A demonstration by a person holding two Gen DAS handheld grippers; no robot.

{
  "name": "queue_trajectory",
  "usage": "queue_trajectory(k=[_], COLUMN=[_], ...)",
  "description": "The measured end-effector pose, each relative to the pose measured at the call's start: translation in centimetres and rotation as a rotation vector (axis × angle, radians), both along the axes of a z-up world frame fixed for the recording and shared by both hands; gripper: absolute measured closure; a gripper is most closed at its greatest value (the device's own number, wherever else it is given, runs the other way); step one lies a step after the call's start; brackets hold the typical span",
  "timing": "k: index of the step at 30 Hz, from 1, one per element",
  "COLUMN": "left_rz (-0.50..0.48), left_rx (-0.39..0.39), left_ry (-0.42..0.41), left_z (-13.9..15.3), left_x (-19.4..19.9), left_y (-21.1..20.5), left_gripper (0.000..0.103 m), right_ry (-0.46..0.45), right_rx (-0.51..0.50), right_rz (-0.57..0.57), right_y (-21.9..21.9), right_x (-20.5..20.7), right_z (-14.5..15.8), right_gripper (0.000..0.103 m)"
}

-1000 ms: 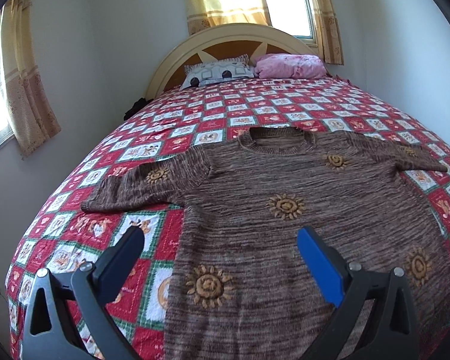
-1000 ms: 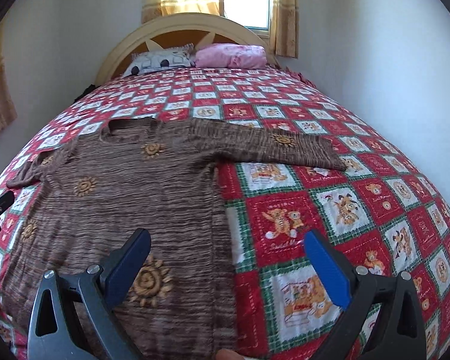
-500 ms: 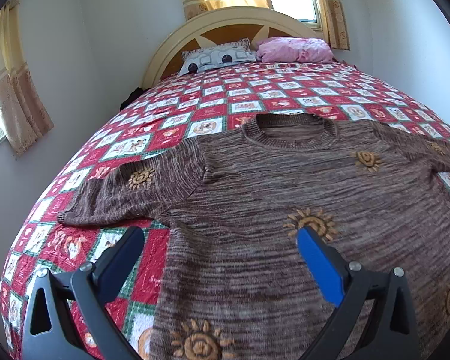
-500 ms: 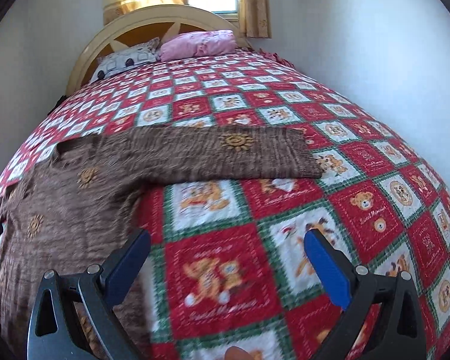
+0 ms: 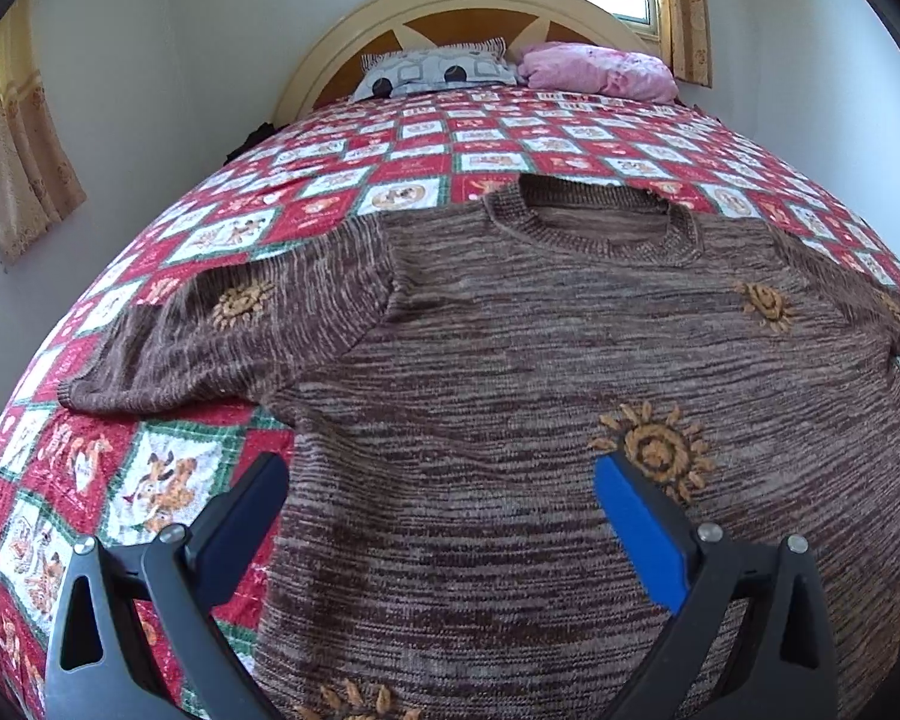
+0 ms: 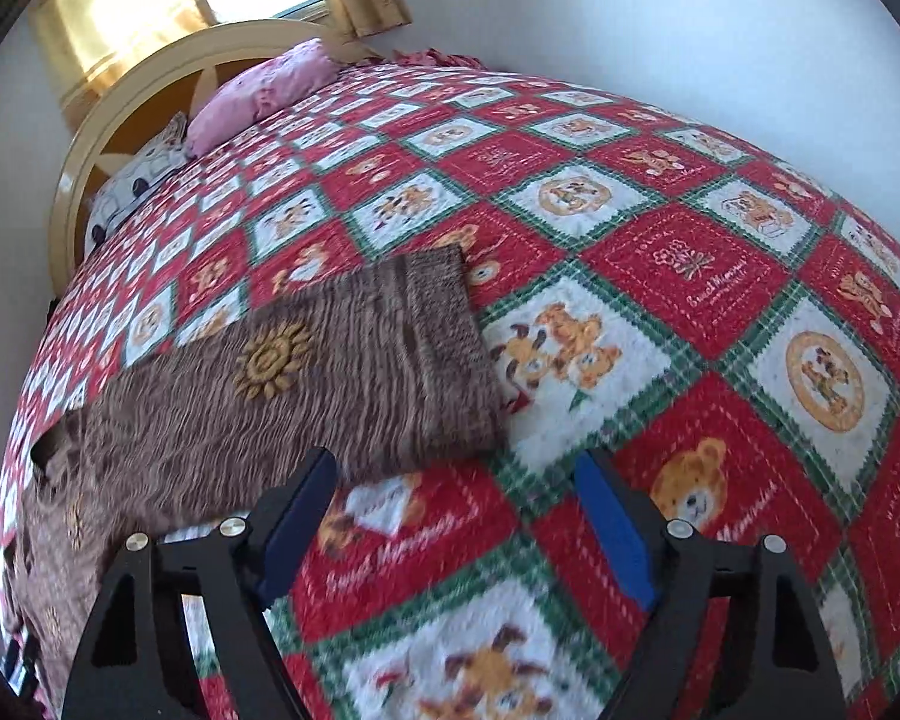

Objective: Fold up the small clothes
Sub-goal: 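Move the right tool to a sweater sleeve cuff and grasp it, then carry the held sleeve across the sweater chest toward the other sleeve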

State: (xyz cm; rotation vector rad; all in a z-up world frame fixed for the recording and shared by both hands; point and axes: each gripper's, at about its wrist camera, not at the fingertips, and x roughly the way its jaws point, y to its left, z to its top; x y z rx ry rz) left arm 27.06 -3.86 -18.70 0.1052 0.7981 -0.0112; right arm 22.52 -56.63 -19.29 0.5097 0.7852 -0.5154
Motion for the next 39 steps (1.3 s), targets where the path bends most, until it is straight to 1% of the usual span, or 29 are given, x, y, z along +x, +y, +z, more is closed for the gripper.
queue_trajectory(k=[1,3,6,8,9,11,12,13,14,16,18,23,26,29,32,34,37,39], left_rz=[0.004,0.003,-0.001,-0.006,-0.009,-0.012,-0.011,-0.009,-0.007,0.002,0.005,0.013,0.015,0.018,0.025,0.028,0.035,0.037], left_rx=[-0.001,-0.01,-0.013,-0.018,-0.021,-0.031,-0.035,-0.039,-0.043,-0.049,-0.059,-0.066,-0.07,-0.075,-0.08,-0.084,-0.086,-0.085], left_ry=[0.007,0.008,0.005,0.002,0.001,0.007,0.011,0.015,0.017,0.02,0.019,0.022,0.028,0.033,0.041,0.045,0.051,0.055], left_z=[-0.1,-0.2,-0.3,-0.3,-0.3,-0.4,-0.5,-0.5,-0.5,-0.6,-0.6,-0.7,-0.7,-0.8,-0.9,-1.0,-1.1,-1.1], left_x=[0.1,0.1,0.0,0.0,0.0,0.1,0.1,0.1,0.1,0.1,0.1,0.0,0.1,0.1,0.2,0.3,0.3,0.4], left_y=[0.0,0.1,0.0,0.0,0.0,0.1,0.2,0.3,0.4,0.5,0.7,0.8,0.8,0.9,0.9,1.0,1.1,1.1], left_gripper=[0.0,0.0,0.0,0.0,0.0,0.0,0.0,0.0,0.0,0.0,0.0,0.0,0.0,0.0,0.0,0.0,0.0,0.0], right_ry=[0.004,0.015,0.043,0.055,0.062,0.075,0.072,0.069,0.066,0.06,0.051,-0.001,-0.036,-0.058,-0.069,-0.07,-0.063,-0.037], right_rx=[-0.004,-0.005,-0.025,-0.044,-0.056,-0.068,-0.064,-0.058,-0.053,-0.057,-0.083,-0.168,-0.218,-0.267,-0.301,-0.306,-0.275,-0.265], right_rz=[-0.001,-0.004,-0.008,0.006,0.022,0.039,0.055,0.062,0.068,0.082,0.106,0.207,0.311,0.427,0.543,0.616,0.707,0.773], right_y=[-0.2,-0.5,-0.7,-0.5,-0.3,0.0,0.1,0.2,0.3,1.1,2.2,7.3,12.1,17.4,22.9,26.4,30.4,32.2], right_x=[0.4,1.3,2.5,3.1,3.5,4.0,4.2,4.4,4.6,5.1,5.8,8.0,10.0,11.7,13.1,13.9,14.4,14.5], right_z=[0.0,-0.2,-0.4,-0.5,-0.5,-0.5,-0.4,-0.3,-0.1,0.5,1.4,4.6,6.6,7.6,7.4,6.6,4.3,2.7], right_gripper=[0.021,0.025,0.035,0.048,0.053,0.07,0.075,0.083,0.087,0.088,0.089,0.089,0.089,0.089,0.089,0.089,0.089,0.087])
